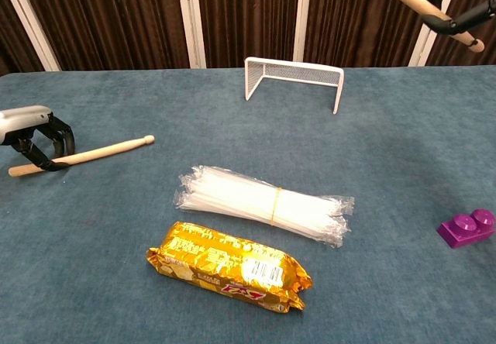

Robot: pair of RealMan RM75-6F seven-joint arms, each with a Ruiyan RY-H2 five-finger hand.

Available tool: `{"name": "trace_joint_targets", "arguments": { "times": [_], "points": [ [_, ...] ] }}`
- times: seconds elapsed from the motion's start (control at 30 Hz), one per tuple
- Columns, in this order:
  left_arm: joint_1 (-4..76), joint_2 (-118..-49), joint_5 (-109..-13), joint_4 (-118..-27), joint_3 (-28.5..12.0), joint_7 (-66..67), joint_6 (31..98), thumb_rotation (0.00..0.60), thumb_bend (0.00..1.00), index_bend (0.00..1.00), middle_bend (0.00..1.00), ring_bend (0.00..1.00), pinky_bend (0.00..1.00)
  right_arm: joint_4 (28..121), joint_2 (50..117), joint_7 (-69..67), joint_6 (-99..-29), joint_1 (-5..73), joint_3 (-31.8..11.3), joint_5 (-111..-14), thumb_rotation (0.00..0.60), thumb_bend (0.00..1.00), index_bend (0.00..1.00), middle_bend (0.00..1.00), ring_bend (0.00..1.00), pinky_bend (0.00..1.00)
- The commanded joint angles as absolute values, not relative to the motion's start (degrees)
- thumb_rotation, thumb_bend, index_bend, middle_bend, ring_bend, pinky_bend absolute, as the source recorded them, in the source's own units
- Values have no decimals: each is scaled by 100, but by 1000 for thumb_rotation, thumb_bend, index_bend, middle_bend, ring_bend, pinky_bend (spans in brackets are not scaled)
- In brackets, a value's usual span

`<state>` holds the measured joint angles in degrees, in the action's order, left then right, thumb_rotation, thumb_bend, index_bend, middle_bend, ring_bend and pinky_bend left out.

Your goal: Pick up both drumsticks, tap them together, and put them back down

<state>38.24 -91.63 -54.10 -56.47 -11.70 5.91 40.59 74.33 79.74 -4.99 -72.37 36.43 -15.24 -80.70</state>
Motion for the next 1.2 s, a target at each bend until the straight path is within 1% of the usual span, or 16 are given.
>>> {"name": "trace_joint_targets", "arguments": {
  "times": [0.03, 0.37, 0.5, 0.67, 0.97, 1.1, 1.2],
  "points": [
    [3824, -9140, -5370, -5658, -1156, 655, 4047, 600, 460, 506, 547, 61, 0, 7461, 7986, -472, -7247, 3640, -1511, -8084, 600, 461, 696, 618, 381, 79],
    [3824, -9162, -5316, -5639, -1109, 808, 4061, 600, 460, 508, 545, 61, 0, 7510, 7994, -439, -7286, 3580, -1448, -8120, 600, 461, 697, 618, 381, 79],
    [3827, -9203, -5323, -5611, -1102, 854, 4108, 600, 500, 531, 559, 71, 0, 7519, 7986, -431, -7299, 3570, -1453, -8122, 600, 461, 696, 618, 381, 78],
    [3809, -9243, -5426, -5613, -1137, 828, 4305, 600, 533, 558, 577, 80, 0, 7536, 7971, -438, -7335, 3560, -1466, -8141, 600, 462, 696, 617, 381, 79],
    [3757, -9196, -5426, -5686, -1168, 1005, 4569, 600, 540, 574, 588, 93, 0, 7541, 7942, -469, -7351, 3541, -1488, -8130, 600, 461, 696, 618, 382, 79],
    [3727, -9118, -5606, -5788, -1179, 987, 4798, 600, 541, 577, 589, 94, 0, 7533, 7928, -477, -7333, 3542, -1502, -8109, 600, 461, 696, 618, 383, 79],
    [3706, -8980, -5937, -5989, -1221, 802, 5108, 600, 541, 578, 589, 94, 0, 7523, 7935, -508, -7301, 3581, -1555, -8077, 600, 461, 697, 618, 389, 79]
  ]
}}
